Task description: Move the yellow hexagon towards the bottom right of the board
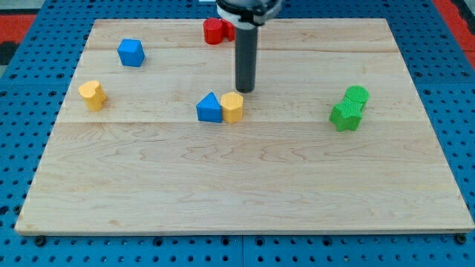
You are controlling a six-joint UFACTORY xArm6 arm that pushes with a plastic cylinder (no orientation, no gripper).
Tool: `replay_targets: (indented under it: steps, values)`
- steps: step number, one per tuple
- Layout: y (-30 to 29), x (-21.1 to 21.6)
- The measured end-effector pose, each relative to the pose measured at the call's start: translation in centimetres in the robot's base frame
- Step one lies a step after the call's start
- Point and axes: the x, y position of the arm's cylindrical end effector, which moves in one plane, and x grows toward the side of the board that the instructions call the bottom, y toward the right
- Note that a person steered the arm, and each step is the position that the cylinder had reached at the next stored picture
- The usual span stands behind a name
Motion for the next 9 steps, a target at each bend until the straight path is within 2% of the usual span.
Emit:
replay_targets:
  steps: [1, 2, 3, 4, 5, 6, 7, 8, 9]
  values:
    - [-3.2, 3.3]
    - [2.1, 9.9]
    - [8.6, 14.2]
    - [11.3, 17.0]
    - [5.7, 15.5]
    - [6.4, 20.2]
    - [9.1, 21.8]
    - [14.2, 20.9]
    - [14.4, 21.5]
